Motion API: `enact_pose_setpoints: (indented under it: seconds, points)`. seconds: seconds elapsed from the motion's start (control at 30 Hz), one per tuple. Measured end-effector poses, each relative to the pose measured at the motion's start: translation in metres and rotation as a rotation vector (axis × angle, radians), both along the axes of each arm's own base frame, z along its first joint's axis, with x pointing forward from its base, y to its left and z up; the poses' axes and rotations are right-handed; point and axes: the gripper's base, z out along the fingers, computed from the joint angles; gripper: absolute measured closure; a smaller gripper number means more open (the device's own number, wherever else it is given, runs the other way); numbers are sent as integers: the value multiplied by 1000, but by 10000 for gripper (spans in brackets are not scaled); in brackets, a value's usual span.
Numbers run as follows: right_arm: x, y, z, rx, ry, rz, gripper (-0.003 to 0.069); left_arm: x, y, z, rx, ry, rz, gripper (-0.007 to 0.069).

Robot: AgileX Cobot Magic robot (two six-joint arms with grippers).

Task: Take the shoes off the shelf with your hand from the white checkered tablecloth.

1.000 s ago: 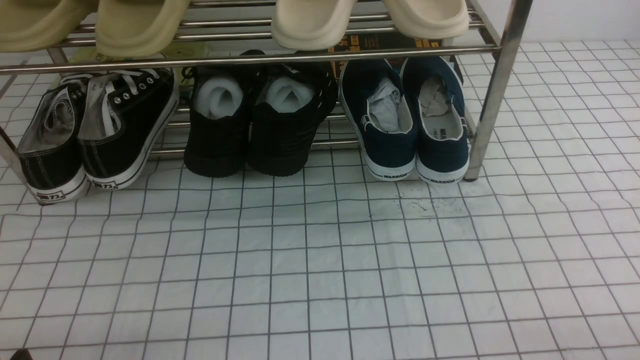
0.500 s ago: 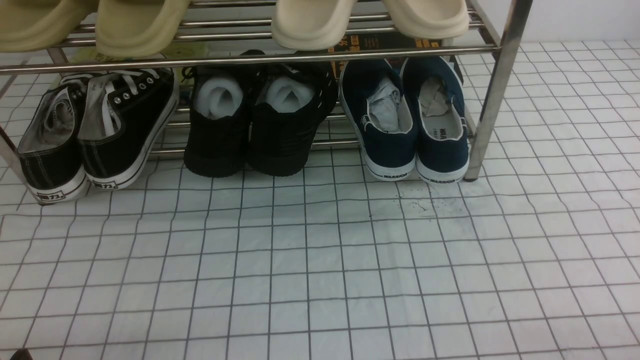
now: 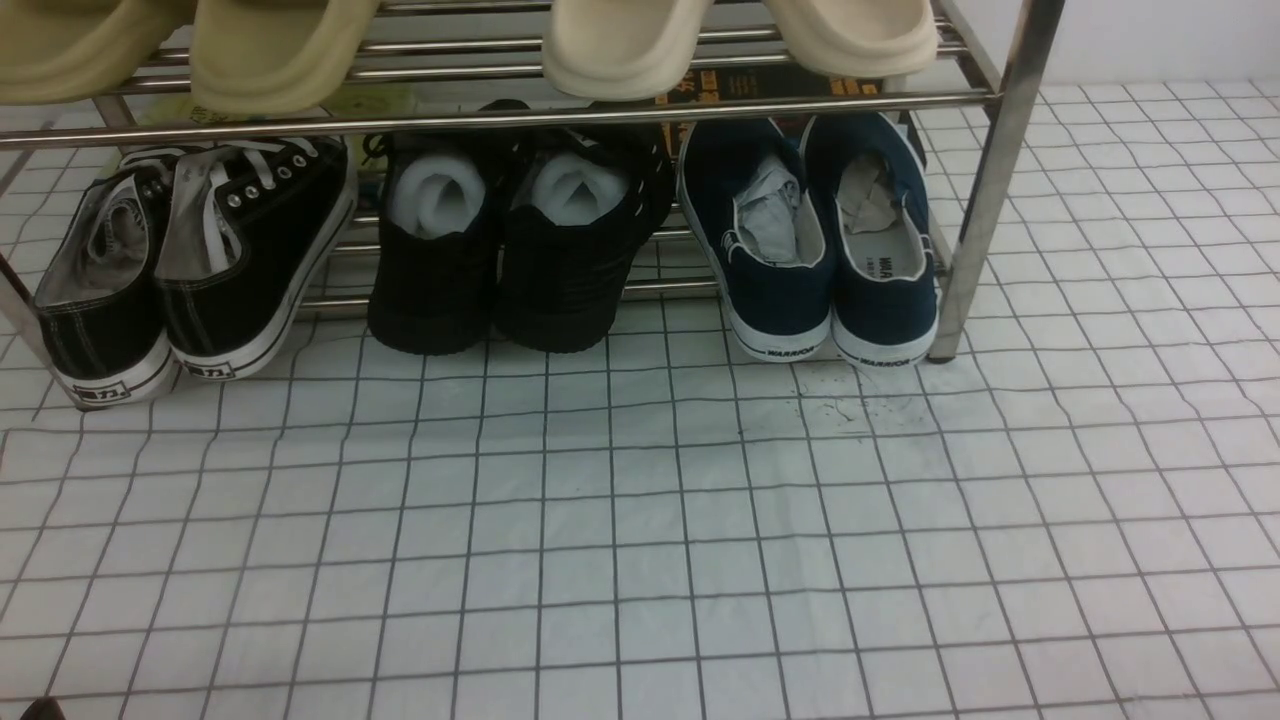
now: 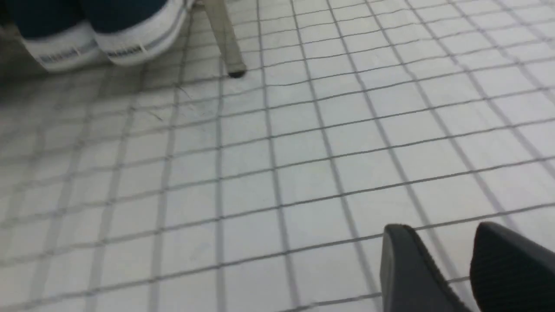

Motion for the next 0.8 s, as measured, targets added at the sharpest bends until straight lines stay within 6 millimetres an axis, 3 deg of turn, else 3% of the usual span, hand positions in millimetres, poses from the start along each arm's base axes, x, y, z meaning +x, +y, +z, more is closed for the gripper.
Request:
enact_pose_setpoints:
  seconds: [0.1, 0.17, 0.37, 0.5, 0.67, 0.73, 0.8]
  points:
    - [0, 8, 1, 364, 24, -16, 419, 0, 0, 0, 0, 0, 0, 384]
    - [0, 11, 2, 498, 34, -16, 419, 0, 0, 0, 1, 0, 0, 384]
    - [1, 12, 7, 637, 3, -24, 423, 0, 0, 0, 1, 0, 0, 384]
    - [0, 11, 16, 590, -44, -11, 468, 0, 0, 0, 1, 0, 0, 384]
    - [-1, 12, 74, 322, -151, 76, 645, 0, 0, 0, 1, 0, 0, 384]
    - [12, 16, 99, 156, -41, 145, 669, 0, 0, 0, 1, 0, 0, 384]
    - [28, 20, 106, 76, 146, 213, 665, 0, 0, 0, 1, 0, 0, 384]
